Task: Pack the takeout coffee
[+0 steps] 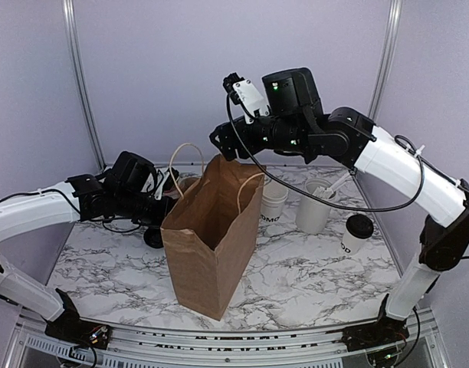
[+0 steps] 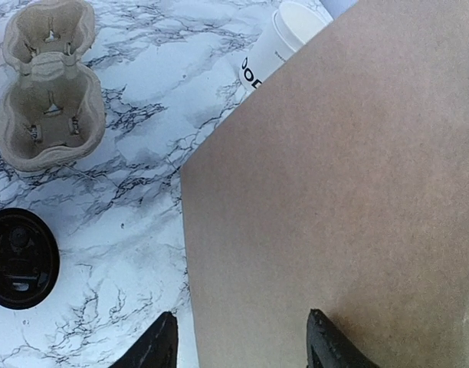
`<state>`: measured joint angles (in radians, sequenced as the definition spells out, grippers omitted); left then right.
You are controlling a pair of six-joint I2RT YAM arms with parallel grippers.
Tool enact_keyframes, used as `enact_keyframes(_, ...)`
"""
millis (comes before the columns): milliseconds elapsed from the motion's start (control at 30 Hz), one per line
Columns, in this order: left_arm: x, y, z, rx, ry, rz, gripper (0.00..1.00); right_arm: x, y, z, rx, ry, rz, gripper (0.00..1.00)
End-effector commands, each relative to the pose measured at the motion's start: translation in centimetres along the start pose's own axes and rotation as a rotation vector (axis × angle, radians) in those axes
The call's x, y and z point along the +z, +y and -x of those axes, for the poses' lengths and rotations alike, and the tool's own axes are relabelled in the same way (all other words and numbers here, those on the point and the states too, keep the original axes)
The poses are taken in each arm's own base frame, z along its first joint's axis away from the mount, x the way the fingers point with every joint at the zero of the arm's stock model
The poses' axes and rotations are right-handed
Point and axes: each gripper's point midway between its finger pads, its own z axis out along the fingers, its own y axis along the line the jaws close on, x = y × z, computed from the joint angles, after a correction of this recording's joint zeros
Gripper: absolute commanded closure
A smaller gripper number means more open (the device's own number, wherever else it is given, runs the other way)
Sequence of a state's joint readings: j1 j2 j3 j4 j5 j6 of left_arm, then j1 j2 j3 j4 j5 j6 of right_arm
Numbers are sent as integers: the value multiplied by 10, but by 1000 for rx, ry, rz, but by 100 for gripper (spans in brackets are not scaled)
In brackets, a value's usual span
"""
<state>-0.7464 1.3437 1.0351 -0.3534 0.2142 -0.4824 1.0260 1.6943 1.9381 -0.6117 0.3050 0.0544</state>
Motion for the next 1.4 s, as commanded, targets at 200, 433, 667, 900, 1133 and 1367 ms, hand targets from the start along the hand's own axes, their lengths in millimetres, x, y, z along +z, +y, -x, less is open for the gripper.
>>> enact_keyframes(200,-26,31,-9,-27,-23,87,41,-51,-61,41,136,-187,-139,11)
enact_keyframes(433,-27,53,-51,-83,37,126,42,-73,-96,6,209,-142,-223,12)
enact_keyframes(667,-17,76,-116,-117,168,191,48,-81,-102,-55,255,-7,-244,24)
enact_keyframes(900,-3,67,-154,-108,234,196,51,-87,-96,-125,286,178,-224,45)
enact_keyframes(1133,18,47,-175,-91,281,157,52,-74,-64,-208,414,342,-99,71)
enact_keyframes(1367,36,30,-186,-83,311,128,56,-49,-13,-298,547,490,78,77)
